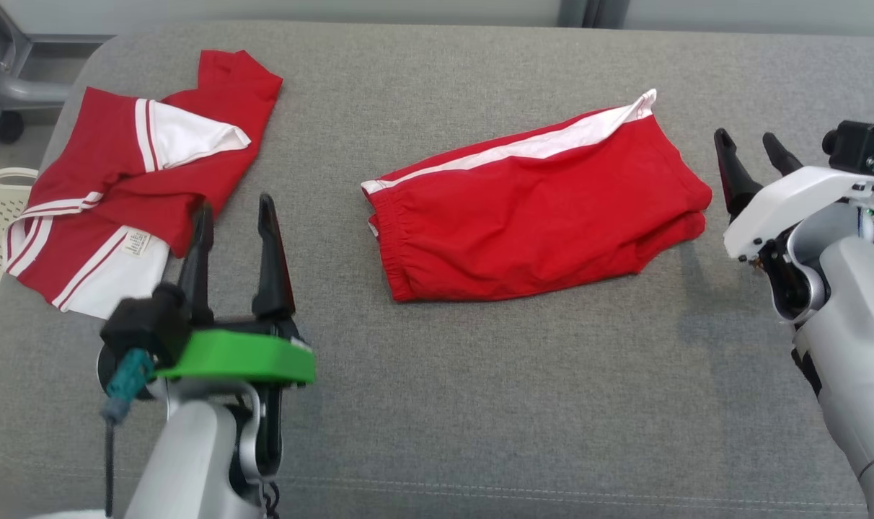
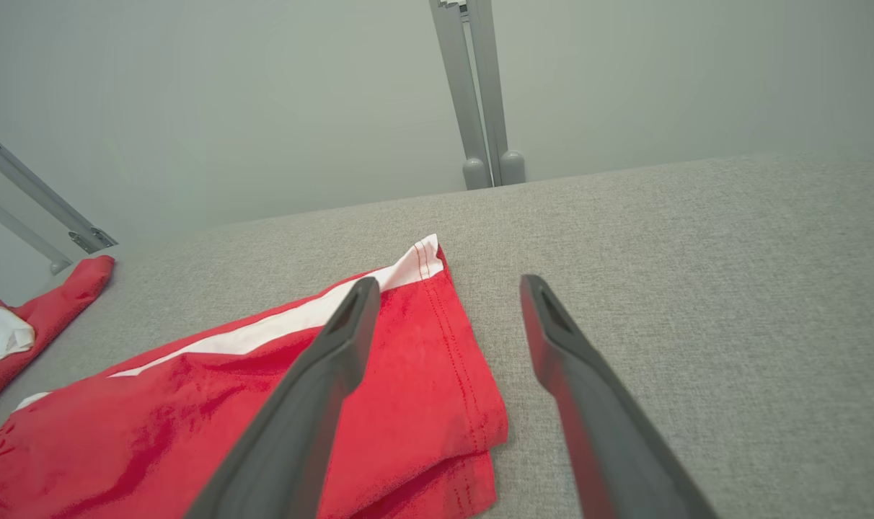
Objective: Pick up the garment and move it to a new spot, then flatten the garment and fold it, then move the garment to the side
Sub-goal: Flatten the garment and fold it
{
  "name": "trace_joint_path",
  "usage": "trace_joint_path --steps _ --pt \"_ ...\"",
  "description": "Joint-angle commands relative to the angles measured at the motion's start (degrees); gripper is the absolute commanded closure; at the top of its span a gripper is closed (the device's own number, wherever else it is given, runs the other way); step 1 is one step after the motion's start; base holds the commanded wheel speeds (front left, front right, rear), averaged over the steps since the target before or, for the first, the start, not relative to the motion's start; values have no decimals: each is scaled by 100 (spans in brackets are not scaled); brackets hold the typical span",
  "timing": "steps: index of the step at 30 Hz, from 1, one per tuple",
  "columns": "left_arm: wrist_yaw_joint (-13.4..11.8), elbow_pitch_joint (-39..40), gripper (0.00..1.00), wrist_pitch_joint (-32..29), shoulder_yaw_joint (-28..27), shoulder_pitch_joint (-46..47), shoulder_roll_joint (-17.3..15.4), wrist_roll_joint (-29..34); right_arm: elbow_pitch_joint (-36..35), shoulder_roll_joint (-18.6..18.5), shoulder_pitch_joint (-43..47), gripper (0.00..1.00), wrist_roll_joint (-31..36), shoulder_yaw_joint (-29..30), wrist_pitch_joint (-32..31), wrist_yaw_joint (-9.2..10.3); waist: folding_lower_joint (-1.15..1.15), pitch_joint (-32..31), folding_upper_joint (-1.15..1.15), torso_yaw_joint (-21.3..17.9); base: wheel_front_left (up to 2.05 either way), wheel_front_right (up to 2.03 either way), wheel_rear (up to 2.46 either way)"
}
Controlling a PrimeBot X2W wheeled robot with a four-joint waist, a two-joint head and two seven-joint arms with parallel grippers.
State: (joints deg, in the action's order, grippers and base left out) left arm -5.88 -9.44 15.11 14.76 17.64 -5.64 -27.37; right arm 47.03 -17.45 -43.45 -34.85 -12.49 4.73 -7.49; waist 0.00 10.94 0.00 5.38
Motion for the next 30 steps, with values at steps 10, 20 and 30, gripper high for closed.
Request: trace_joint_path --steps 10,20,30 --pt "4 542 0 1 -102 -1373 -44 1116 959 199 -21 0 517 433 126 0 0 -80 0 131 0 0 0" --pt "132 781 0 1 -164 -1622 37 1391 1705 297 -291 0 830 703 152 0 0 268 0 383 0 0 0" --pt "232 721 0 1 -73 -1638 146 1510 2213 490 -366 55 954 802 144 0 0 337 0 462 0 0 0"
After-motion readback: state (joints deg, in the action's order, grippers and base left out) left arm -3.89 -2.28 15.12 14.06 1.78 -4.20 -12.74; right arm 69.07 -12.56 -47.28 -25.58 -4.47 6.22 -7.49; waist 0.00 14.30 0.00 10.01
